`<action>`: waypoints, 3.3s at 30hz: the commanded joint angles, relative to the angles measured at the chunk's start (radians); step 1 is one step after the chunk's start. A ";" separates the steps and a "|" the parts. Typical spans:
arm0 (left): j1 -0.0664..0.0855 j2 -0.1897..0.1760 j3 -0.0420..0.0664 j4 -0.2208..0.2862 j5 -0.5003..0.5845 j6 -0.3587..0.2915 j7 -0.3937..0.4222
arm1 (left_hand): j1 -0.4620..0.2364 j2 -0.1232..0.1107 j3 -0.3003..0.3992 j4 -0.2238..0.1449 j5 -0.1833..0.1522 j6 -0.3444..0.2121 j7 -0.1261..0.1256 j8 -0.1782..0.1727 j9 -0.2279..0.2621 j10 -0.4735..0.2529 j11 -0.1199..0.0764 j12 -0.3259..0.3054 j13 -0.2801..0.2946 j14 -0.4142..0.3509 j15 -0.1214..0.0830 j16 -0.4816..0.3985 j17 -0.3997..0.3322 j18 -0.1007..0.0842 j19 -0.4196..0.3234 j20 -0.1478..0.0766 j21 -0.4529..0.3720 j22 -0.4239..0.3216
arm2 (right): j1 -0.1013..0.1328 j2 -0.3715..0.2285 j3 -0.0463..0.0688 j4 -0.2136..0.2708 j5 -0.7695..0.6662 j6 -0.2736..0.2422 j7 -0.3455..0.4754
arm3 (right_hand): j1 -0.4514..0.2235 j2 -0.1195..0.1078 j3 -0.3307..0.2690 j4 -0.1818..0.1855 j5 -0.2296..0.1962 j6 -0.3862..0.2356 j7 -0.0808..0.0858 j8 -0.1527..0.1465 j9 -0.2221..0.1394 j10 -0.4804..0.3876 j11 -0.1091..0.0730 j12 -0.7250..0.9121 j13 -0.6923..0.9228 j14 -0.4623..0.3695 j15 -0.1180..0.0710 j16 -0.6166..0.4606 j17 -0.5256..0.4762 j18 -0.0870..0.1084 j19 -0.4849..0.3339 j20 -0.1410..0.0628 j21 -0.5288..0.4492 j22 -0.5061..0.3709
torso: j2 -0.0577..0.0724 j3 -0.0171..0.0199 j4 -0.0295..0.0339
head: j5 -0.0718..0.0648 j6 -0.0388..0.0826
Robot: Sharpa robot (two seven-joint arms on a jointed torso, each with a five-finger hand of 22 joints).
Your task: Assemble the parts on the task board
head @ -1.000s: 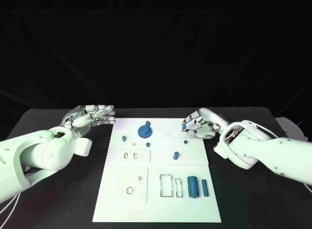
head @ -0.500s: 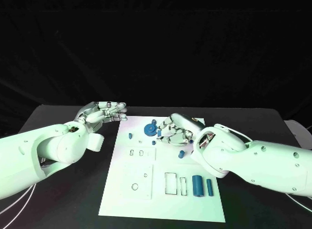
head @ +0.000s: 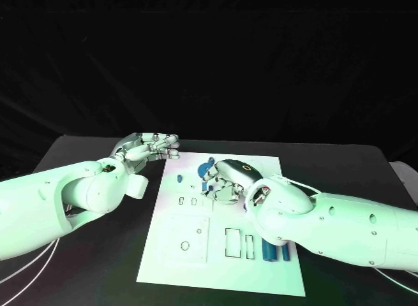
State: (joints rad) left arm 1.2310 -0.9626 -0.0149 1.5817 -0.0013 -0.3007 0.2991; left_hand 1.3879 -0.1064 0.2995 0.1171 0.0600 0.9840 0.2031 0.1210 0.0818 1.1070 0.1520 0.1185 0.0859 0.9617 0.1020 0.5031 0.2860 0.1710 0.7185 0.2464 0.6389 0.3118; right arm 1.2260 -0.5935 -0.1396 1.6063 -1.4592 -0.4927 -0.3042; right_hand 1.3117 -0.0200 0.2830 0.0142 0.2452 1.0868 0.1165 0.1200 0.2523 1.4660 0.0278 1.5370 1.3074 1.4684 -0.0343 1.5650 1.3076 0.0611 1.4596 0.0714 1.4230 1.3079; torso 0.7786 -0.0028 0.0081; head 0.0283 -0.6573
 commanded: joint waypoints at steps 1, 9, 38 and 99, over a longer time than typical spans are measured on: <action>0.001 0.004 0.000 0.003 -0.001 0.022 0.001 | 0.005 0.006 0.001 -0.007 -0.003 0.003 0.005 -0.005 0.002 -0.005 -0.002 -0.005 0.002 0.003 0.002 -0.006 -0.001 0.011 -0.004 0.004 -0.004 -0.001 | -0.009 0.012 -0.001 -0.008 -0.051 0.020 -0.027 | -0.015 0.000 -0.003 0.006 -0.003 0.013 -0.017 0.021 0.022 0.076 -0.004 0.005 0.229 0.102 -0.007 0.006 0.263 -0.019 0.005 -0.001 0.005 0.133 | 0.001 0.0008 -0.0002 | 0.001 -0.001; 0.001 0.006 0.000 0.008 -0.001 0.023 0.000 | 0.005 0.006 0.001 -0.007 -0.003 0.003 0.005 -0.005 0.002 -0.005 -0.002 -0.005 0.002 0.003 0.002 -0.006 -0.001 0.011 -0.004 0.004 -0.004 -0.001 | -0.032 0.034 -0.003 -0.022 -0.066 0.032 -0.032 | -0.015 0.000 -0.003 0.006 -0.003 0.013 -0.017 0.021 0.022 0.076 -0.004 0.005 0.229 0.102 -0.007 0.006 0.263 -0.019 0.005 -0.001 0.005 0.133 | 0.001 0.0000 0.0003 | 0.004 -0.007; 0.001 0.003 0.000 0.012 0.004 0.026 -0.005 | 0.005 0.005 0.000 -0.007 -0.004 0.004 0.005 -0.005 0.002 -0.004 -0.002 -0.005 0.002 0.005 0.002 -0.007 -0.002 0.011 -0.003 0.004 -0.004 -0.001 | -0.056 0.056 -0.005 -0.053 -0.100 0.063 -0.037 | -0.034 -0.014 -0.010 0.012 -0.010 0.003 -0.014 0.018 0.021 0.071 -0.003 -0.001 0.223 0.102 -0.006 0.006 0.263 -0.017 0.002 -0.001 0.001 0.131 | 0.001 0.0001 -0.0006 | 0.007 -0.014; 0.001 -0.004 0.000 0.007 -0.010 0.032 -0.015 | 0.003 0.004 -0.001 -0.006 -0.004 0.004 0.006 -0.006 0.002 -0.004 -0.001 -0.005 0.002 0.008 0.002 -0.009 -0.004 0.012 -0.001 0.005 -0.004 -0.002 | -0.061 0.042 -0.005 -0.032 -0.121 -0.051 -0.005 | -0.091 -0.098 -0.125 0.040 -0.050 -0.145 0.045 -0.056 -0.027 -0.014 0.051 -0.081 0.134 0.091 0.040 -0.017 0.221 0.000 -0.044 0.040 -0.073 0.083 | 0.000 0.0006 -0.0008 | 0.004 -0.017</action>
State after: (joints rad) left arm 1.2310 -0.9666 -0.0150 1.5882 0.0001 -0.2900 0.2835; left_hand 1.3879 -0.1064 0.2995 0.1171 0.0600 0.9840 0.2031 0.1210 0.0822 1.1070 0.1520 0.1185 0.0863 0.9618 0.1020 0.4991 0.2836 0.1710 0.7185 0.2464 0.6390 0.3111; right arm 1.1659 -0.5455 -0.1447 1.5671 -1.5685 -0.4655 -0.3308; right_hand 1.2189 -0.1109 0.1623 0.0536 0.1931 0.9474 0.1621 0.0680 0.2261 1.4569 0.0761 1.4596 1.3073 1.4647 -0.0018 1.5515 1.3079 0.0611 1.4217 0.1092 1.3531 1.3077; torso 0.7789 -0.0025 0.0075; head 0.0328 -0.6757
